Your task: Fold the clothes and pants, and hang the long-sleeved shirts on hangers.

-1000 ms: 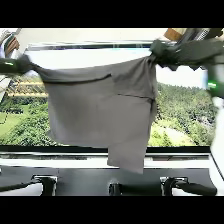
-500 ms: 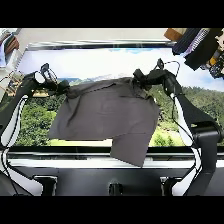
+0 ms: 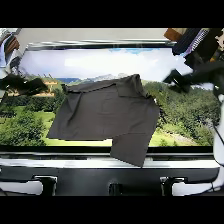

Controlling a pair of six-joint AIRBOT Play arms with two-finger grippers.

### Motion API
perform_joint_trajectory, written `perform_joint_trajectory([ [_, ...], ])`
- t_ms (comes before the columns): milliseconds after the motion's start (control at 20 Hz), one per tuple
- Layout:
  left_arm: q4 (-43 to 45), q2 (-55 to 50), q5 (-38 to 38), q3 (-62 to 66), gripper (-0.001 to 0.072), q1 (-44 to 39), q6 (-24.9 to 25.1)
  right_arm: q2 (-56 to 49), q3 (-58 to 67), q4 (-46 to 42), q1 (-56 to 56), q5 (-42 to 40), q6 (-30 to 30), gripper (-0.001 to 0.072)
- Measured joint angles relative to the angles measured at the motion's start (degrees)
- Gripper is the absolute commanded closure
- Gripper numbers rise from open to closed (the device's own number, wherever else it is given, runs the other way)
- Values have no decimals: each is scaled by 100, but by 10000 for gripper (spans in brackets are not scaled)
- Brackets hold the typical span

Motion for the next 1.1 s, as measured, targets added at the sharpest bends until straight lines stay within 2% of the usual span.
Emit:
perform_joint_trajectory([
  [250, -437, 1517, -83, -2216, 175, 699, 195, 1047, -2614, 256, -461, -286, -927, 180],
  [450, -581, 2411, -111, -3386, 175, 879, 245, 1290, -3871, 378, -540, -129, -1399, 180],
  [750, -715, 2835, -236, -3858, 175, 933, 251, 1364, -4728, 739, -562, 120, -1858, 180],
  [1100, -743, 2898, -295, -3930, 175, 940, 181, 1370, -5141, 1379, -446, 581, -2201, 182],
])
